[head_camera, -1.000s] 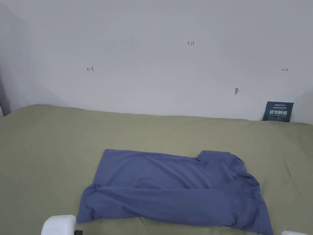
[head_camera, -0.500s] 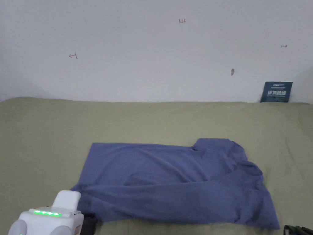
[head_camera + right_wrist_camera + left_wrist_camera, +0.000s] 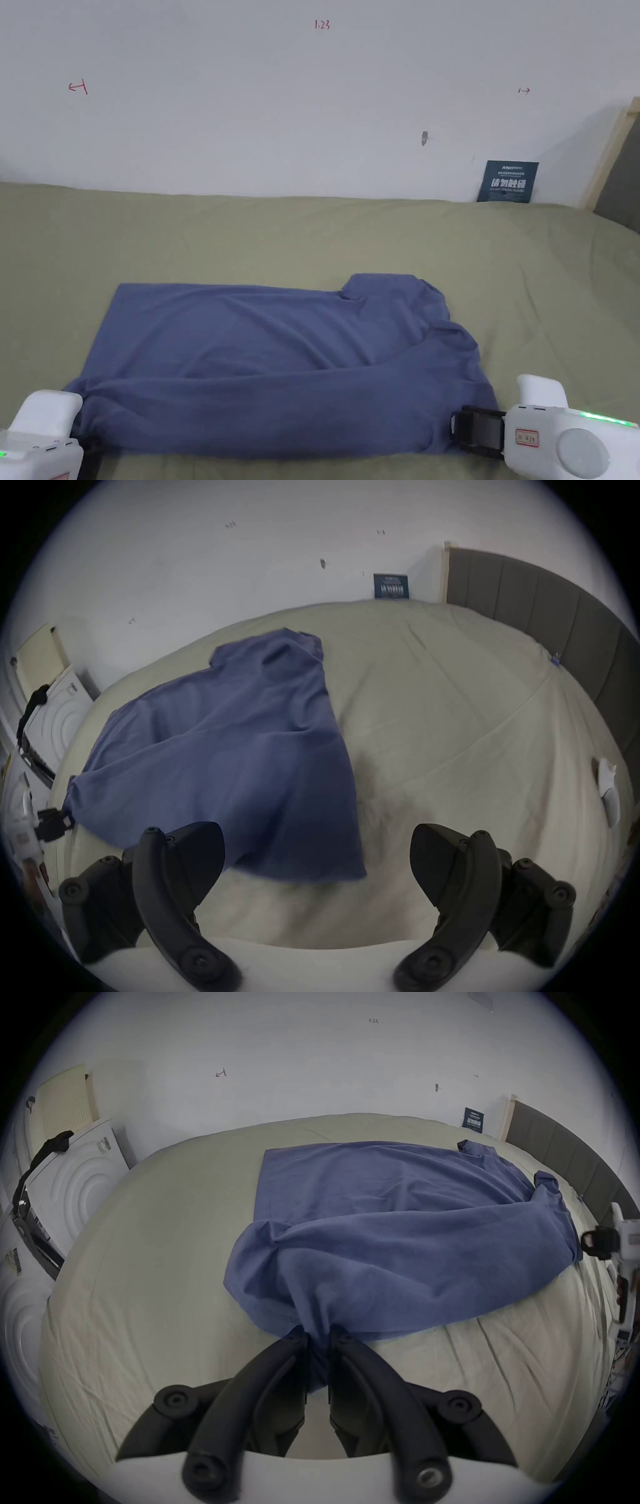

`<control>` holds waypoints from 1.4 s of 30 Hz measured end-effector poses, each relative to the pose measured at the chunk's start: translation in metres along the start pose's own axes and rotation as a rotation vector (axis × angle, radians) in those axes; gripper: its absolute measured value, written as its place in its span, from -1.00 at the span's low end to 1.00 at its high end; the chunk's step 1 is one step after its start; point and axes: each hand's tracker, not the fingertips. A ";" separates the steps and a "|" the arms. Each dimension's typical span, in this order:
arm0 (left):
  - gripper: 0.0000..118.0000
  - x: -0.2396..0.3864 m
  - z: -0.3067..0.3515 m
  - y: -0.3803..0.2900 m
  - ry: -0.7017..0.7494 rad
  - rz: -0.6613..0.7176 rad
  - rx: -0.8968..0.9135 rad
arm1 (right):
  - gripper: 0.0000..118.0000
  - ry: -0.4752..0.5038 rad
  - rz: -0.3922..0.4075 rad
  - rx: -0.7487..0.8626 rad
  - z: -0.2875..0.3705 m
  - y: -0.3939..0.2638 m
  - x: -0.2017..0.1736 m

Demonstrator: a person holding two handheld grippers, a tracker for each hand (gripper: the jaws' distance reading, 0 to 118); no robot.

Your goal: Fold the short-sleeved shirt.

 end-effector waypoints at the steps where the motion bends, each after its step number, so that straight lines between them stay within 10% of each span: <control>1: -0.83 -0.001 -0.001 -0.001 -0.009 -0.017 -0.003 | -0.53 0.004 -0.002 -0.002 -0.006 0.001 0.000; 2: -0.84 -0.001 -0.001 -0.001 -0.009 -0.031 -0.004 | -0.83 0.020 -0.005 0.006 -0.009 0.001 0.001; 5: -0.86 -0.005 -0.001 -0.003 -0.025 -0.056 0.005 | -0.83 -0.079 0.125 0.006 -0.009 -0.001 -0.007; 7: -0.86 -0.008 0.003 -0.003 -0.042 -0.041 0.014 | -0.83 0.097 0.098 0.023 0.002 0.001 -0.005; 9: -0.86 -0.007 0.010 -0.005 -0.053 -0.024 0.038 | -0.83 -0.022 0.162 0.037 0.013 0.002 -0.012; 19: -0.86 -0.004 0.050 -0.011 -0.089 -0.036 0.076 | -0.83 0.027 0.228 0.093 0.075 -0.004 -0.016; 42: -0.86 0.008 0.195 -0.139 -0.244 -0.141 -0.210 | -0.83 -0.108 0.120 -0.199 0.183 -0.132 0.038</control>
